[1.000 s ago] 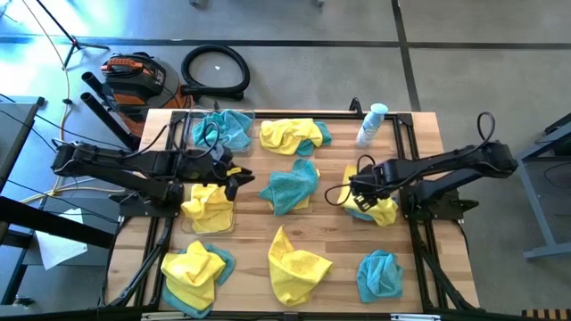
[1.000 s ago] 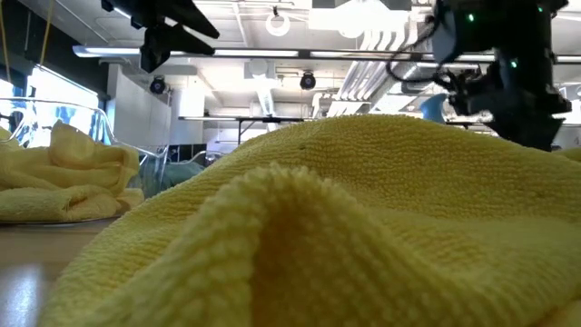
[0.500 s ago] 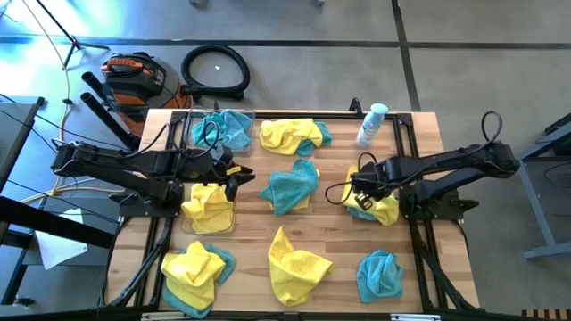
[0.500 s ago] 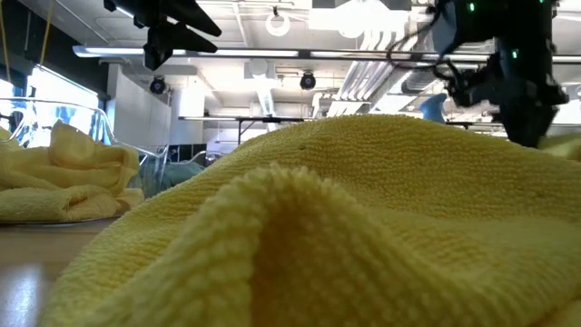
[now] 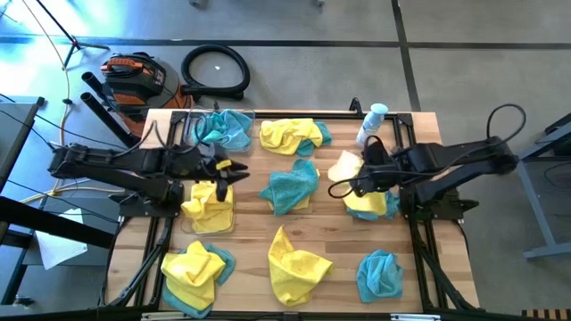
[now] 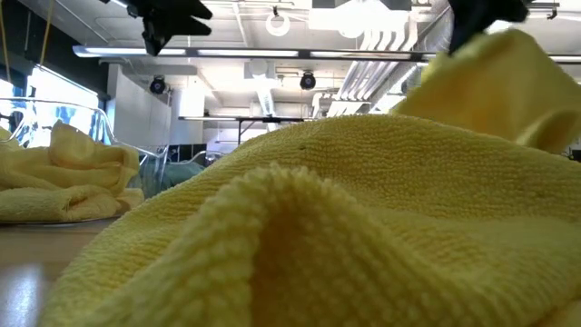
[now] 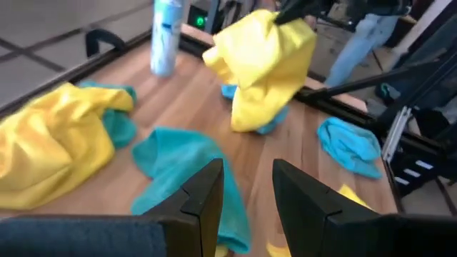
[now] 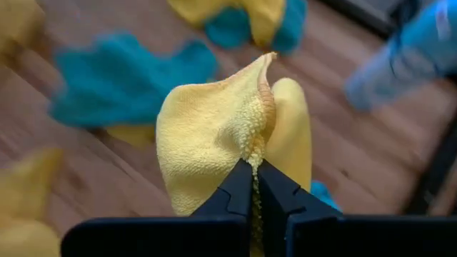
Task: Sort microfiber towel by color & place in baskets
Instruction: Put the yellow towel into the bottom transparent bin
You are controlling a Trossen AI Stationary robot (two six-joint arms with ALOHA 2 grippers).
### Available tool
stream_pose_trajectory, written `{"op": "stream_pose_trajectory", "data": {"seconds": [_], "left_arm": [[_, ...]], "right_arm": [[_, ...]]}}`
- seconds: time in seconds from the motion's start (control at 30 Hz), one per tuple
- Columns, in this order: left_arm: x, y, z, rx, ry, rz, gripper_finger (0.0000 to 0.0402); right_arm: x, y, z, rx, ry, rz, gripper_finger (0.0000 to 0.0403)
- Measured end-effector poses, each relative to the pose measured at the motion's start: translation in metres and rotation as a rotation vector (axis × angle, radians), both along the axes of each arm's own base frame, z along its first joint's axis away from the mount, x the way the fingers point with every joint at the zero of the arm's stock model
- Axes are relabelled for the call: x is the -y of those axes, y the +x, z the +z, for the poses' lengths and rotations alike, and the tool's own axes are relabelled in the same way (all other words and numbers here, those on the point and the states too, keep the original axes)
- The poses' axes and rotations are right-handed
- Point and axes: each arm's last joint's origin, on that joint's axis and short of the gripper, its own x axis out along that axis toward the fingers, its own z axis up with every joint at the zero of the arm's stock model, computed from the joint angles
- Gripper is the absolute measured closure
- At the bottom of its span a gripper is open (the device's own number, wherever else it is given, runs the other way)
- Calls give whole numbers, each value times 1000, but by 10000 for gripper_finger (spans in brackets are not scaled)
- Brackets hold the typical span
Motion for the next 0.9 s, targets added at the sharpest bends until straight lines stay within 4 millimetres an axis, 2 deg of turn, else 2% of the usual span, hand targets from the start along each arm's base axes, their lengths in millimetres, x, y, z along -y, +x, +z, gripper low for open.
{"op": "stream_pose_trajectory", "data": {"seconds": [0.1, 0.2, 0.53, 0.73, 0.9], "left_arm": [[-5, -13, 2, -26, 20, 24, 291], [-11, -30, 3, -57, 29, 57, 291], [-23, -81, 13, -16, 117, 287, 291], [-25, -97, 19, 22, 192, 305, 291], [-28, -103, 21, 36, 213, 386, 291]], "right_arm": [[-8, 15, 18, 125, -62, 19, 402], [-18, 38, 31, 214, -115, 67, 402], [-49, 147, 66, 371, -281, 287, 402], [-61, 205, 88, 495, -421, 428, 403], [-56, 251, 96, 666, -489, 577, 403]]}}
